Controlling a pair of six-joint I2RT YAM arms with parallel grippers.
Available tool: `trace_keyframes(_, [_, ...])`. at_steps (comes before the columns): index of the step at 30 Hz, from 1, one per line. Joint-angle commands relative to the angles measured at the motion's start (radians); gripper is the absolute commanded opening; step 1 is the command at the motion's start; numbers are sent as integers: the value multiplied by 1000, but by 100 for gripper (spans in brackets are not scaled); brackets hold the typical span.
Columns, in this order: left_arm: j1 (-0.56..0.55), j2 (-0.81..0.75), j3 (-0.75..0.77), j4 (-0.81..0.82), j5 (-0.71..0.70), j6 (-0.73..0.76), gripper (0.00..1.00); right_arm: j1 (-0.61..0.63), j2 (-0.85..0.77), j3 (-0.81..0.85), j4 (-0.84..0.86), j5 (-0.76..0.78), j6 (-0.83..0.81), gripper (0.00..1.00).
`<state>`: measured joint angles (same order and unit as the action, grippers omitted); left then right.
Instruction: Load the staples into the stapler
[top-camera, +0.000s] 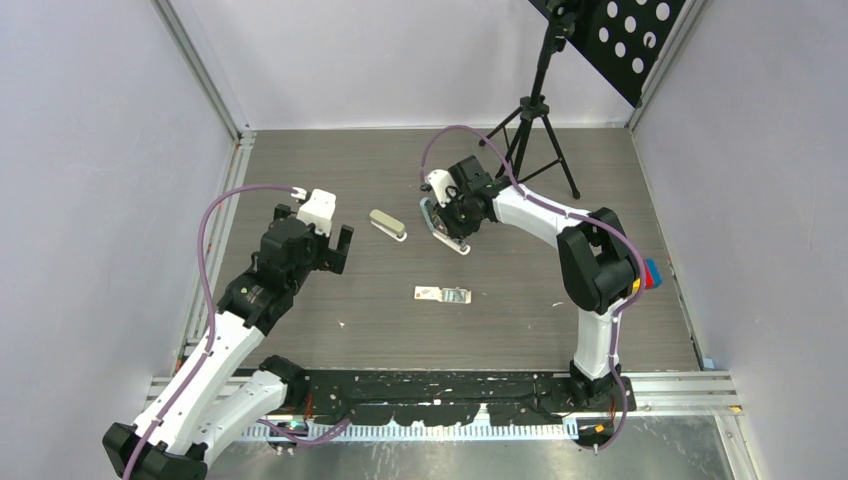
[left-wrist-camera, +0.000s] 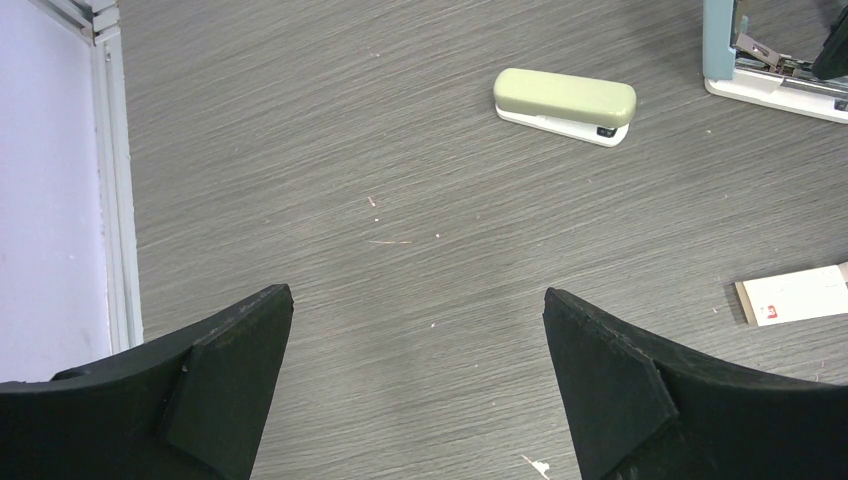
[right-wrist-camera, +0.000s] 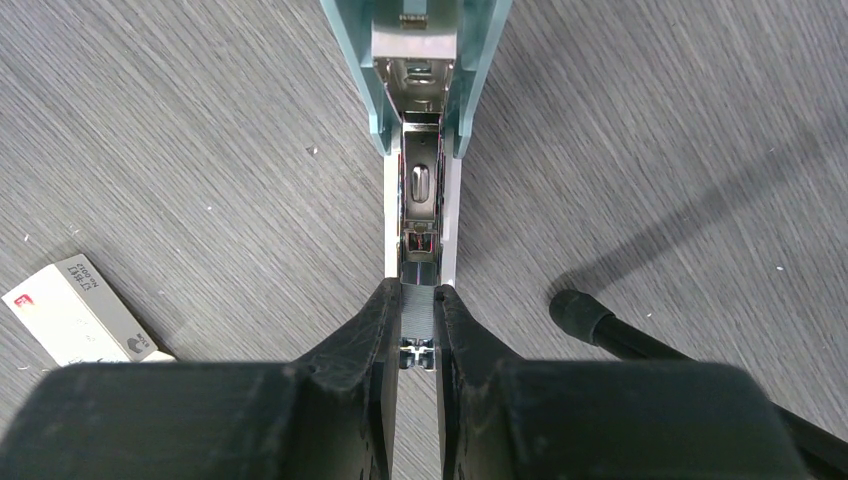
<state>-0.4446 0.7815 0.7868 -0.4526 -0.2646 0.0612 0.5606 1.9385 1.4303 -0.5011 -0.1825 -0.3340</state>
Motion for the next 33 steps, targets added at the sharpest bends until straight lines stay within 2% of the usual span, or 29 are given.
trace_keyframes(1, [3,2,-2,54,12,11,99,-1,7,1,21,4,-16,19])
trace_keyframes(18, [3,3,-3,53,11,15,99,-1,20,8,-14,-26,-63,20])
trace_keyframes(33, [3,6,-4,54,16,16,99,-1,12,6,-62,-16,-82,27])
